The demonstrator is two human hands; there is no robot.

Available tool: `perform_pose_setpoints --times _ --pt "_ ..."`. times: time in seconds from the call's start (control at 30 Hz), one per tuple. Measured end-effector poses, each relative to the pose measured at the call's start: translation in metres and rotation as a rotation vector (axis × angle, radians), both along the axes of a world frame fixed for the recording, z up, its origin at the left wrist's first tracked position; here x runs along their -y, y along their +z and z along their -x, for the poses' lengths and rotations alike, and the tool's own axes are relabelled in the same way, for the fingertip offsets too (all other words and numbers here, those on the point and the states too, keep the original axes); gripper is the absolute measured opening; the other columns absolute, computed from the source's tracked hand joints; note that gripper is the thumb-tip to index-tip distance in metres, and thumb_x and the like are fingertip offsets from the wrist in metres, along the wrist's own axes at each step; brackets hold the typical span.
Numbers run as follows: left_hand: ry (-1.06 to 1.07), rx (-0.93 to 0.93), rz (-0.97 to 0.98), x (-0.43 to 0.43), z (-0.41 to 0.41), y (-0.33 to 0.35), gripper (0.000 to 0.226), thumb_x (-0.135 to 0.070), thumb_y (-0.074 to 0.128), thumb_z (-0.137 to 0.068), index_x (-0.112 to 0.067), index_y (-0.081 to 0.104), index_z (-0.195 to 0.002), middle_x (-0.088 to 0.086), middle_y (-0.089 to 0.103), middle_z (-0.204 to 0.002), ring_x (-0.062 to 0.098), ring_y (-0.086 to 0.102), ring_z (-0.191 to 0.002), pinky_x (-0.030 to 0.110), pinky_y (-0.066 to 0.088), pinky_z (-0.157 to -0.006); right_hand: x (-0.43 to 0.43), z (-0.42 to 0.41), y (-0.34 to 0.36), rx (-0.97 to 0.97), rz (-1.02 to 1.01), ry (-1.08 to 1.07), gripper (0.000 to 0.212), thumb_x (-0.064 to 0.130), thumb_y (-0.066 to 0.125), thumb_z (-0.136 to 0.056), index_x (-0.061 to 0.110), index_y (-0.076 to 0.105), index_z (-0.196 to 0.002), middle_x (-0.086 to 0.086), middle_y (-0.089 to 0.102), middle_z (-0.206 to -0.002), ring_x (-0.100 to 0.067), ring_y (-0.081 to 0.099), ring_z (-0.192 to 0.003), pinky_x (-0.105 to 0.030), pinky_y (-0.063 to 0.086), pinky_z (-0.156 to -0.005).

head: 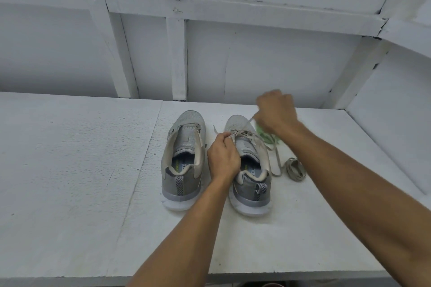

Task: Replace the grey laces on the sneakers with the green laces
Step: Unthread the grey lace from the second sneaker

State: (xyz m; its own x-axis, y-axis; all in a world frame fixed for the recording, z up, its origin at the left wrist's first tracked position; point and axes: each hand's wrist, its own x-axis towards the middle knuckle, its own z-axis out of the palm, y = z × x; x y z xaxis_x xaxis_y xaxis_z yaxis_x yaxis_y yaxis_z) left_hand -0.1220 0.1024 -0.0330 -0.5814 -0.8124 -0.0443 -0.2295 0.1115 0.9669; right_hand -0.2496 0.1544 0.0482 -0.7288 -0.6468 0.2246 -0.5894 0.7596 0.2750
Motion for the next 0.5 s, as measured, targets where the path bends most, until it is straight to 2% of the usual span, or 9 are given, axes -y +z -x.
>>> perform_pose_setpoints --times 0.1,0.23,0.3,0.37,0.43,0.5 --pt "0.001 0.001 -0.007 0.0 0.0 -0.001 0.036 -0.016 0.035 -0.098 -0.018 0.063 -0.121 0.005 0.066 -0.113 0.021 0.057 -0.104 0.028 0.043 -0.087 -0.016 0.023 0.018 -0.055 0.12 -0.12 0.028 0.019 0.048 -0.093 0.009 0.057 -0.117 -0.011 0.057 -0.119 -0.034 0.045 -0.117 -0.044 0.035 -0.094" --pt "0.004 -0.003 -0.004 0.0 0.001 0.0 0.036 -0.016 0.035 -0.098 -0.017 0.064 -0.121 0.006 0.066 -0.114 0.022 0.057 -0.106 0.027 0.041 -0.086 -0.007 0.013 0.009 0.103 0.093 -0.013 0.04 0.029 0.054 -0.09 0.014 0.051 -0.127 -0.01 0.049 -0.132 -0.034 0.04 -0.126 -0.047 0.034 -0.1" --pt "0.004 -0.001 0.006 -0.001 0.001 -0.001 0.036 -0.015 0.036 -0.098 -0.016 0.064 -0.121 0.007 0.066 -0.116 0.023 0.057 -0.107 0.026 0.04 -0.085 0.004 -0.003 -0.005 0.257 0.029 0.083 0.037 0.031 0.058 -0.087 0.021 0.057 -0.123 -0.005 0.047 -0.138 -0.031 0.034 -0.133 -0.046 0.032 -0.104" --pt "-0.002 0.001 0.011 0.0 0.001 -0.001 0.036 -0.015 0.037 -0.098 -0.015 0.063 -0.121 0.007 0.066 -0.119 0.023 0.056 -0.11 0.027 0.04 -0.088 0.013 -0.017 -0.024 0.333 -0.074 0.167 0.028 0.03 0.058 -0.087 0.024 0.063 -0.114 0.001 0.044 -0.143 -0.027 0.022 -0.142 -0.047 0.026 -0.11" --pt "-0.004 -0.002 0.008 0.001 0.002 -0.003 0.036 -0.015 0.037 -0.098 -0.014 0.063 -0.122 0.009 0.065 -0.12 0.024 0.056 -0.111 0.029 0.042 -0.09 0.017 -0.024 -0.035 0.327 -0.117 0.2 0.024 0.026 0.054 -0.09 0.022 0.064 -0.111 0.002 0.043 -0.145 -0.025 0.014 -0.146 -0.049 0.021 -0.113" --pt "-0.001 -0.005 0.007 0.001 0.002 -0.002 0.035 -0.015 0.037 -0.097 -0.014 0.063 -0.121 0.009 0.066 -0.12 0.025 0.057 -0.111 0.03 0.043 -0.091 0.018 -0.021 -0.035 0.297 -0.111 0.189 0.019 0.023 0.053 -0.092 0.022 0.065 -0.106 0.002 0.048 -0.14 -0.026 0.017 -0.146 -0.048 0.023 -0.111"
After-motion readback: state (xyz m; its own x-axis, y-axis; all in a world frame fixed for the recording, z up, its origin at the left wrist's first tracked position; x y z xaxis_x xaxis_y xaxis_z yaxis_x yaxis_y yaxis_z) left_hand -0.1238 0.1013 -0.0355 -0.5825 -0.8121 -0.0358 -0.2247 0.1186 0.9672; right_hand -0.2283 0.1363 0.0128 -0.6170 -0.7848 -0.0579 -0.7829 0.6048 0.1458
